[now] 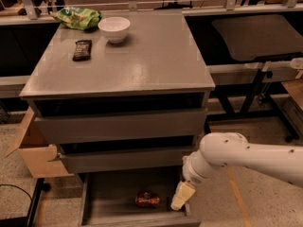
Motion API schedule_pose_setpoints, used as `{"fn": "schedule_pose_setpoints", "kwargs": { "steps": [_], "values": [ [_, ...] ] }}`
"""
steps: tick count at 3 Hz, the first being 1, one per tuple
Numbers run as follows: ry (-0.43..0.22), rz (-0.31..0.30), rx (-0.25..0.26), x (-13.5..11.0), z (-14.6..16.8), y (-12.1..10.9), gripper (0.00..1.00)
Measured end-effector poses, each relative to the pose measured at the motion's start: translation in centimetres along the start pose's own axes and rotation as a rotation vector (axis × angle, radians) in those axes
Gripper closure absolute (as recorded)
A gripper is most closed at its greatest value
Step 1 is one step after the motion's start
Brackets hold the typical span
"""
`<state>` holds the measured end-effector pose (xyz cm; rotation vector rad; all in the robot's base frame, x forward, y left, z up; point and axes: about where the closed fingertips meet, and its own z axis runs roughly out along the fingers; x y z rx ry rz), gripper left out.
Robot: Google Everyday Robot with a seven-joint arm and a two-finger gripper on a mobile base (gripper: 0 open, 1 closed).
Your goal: Pick coke can from bottom drawer and place on counter
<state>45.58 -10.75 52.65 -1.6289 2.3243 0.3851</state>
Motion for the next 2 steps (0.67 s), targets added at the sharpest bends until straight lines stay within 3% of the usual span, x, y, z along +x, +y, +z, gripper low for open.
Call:
{"fn": "schedule_pose_setpoints", "kwargs": {
  "steps": [2],
  "values": [
    [-0.028, -0.015, -0.021, 0.6, 7.4, 1.7, 0.00]
  ]
}}
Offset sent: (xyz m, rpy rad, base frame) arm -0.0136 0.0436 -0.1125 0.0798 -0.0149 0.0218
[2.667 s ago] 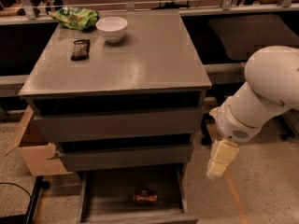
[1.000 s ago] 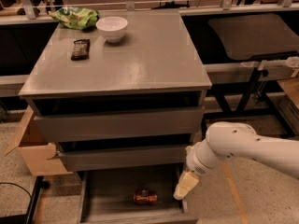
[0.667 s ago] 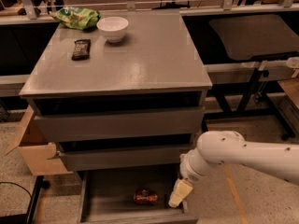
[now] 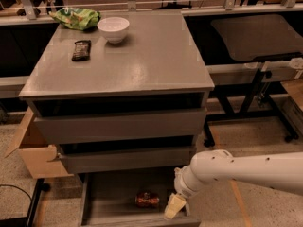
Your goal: Pick coke can from bottom drawer and place on counter
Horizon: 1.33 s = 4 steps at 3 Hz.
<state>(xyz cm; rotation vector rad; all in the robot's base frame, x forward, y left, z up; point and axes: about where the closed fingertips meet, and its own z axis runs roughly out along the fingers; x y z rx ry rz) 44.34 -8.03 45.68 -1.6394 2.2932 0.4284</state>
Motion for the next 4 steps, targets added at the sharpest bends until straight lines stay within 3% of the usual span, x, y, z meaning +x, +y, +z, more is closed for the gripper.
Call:
{"fn": "schedule_pose_setpoints", "kwargs": {
  "steps": [1, 2, 4],
  "values": [
    [-0.075, 0.010, 0.000, 0.2, 4.0, -0.3, 0.00],
    [-0.075, 0.011, -0.001, 0.3, 4.1, -0.3, 0.00],
    [-0.090, 0.018, -0.039, 0.6, 10.3, -2.0, 0.00]
  ]
}}
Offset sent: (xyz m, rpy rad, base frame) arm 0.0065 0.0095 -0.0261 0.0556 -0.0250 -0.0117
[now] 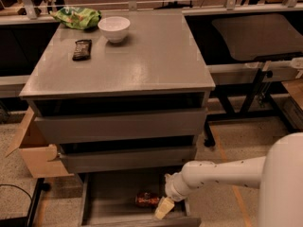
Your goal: Pick coke can from bottom drawer and place on counter
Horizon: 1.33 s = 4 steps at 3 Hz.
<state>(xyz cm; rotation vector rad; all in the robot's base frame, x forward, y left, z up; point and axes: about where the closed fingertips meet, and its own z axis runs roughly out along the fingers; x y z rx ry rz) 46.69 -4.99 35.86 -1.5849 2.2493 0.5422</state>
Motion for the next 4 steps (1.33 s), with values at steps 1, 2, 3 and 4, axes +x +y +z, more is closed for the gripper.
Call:
{"fn": "schedule_pose_setpoints", "kwargs": {
  "steps": [1, 2, 3, 4],
  "values": [
    [-0.003, -0.023, -0.019, -0.2, 3.4, -0.8, 0.00],
    [-0.021, -0.050, -0.040, -0.6, 7.5, -1.5, 0.00],
    [-0.040, -0.061, -0.055, -1.0, 10.7, -2.0, 0.00],
    [-0.059, -0.057, -0.062, -1.2, 13.4, -2.6, 0.00]
  ]
}}
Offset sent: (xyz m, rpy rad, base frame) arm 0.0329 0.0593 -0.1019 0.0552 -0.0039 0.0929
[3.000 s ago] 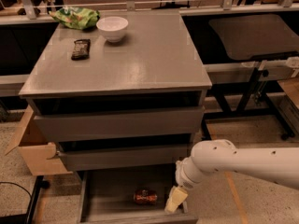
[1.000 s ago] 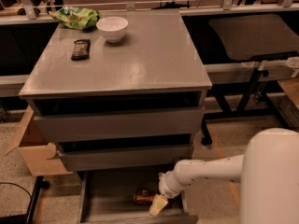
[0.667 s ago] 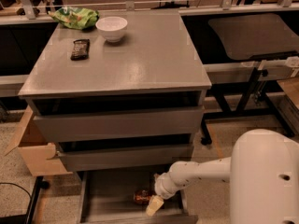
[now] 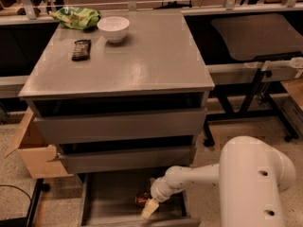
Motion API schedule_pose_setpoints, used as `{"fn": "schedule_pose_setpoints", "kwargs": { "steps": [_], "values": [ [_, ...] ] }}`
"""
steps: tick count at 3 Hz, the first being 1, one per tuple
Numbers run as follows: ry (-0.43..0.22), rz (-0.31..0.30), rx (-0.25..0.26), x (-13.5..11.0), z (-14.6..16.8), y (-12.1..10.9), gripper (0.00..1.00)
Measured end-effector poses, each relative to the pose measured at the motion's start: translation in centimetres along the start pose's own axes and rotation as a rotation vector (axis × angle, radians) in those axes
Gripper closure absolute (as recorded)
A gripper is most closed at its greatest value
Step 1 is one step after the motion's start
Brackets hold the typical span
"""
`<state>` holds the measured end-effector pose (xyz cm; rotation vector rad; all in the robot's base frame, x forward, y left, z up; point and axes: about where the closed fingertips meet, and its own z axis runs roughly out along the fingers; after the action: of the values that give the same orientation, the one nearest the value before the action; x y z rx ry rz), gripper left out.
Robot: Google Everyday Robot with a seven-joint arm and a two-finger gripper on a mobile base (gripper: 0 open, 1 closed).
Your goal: Pick coke can from bottom drawer and place on counter
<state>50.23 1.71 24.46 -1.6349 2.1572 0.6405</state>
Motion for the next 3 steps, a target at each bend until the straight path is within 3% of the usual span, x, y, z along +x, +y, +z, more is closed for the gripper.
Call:
{"fn": "schedule_pose_setpoints", "kwargs": {
  "steps": [3],
  "values": [
    [-0.008, 0.082, -0.022, 3.2, 5.8, -3.4, 0.00]
  ]
}}
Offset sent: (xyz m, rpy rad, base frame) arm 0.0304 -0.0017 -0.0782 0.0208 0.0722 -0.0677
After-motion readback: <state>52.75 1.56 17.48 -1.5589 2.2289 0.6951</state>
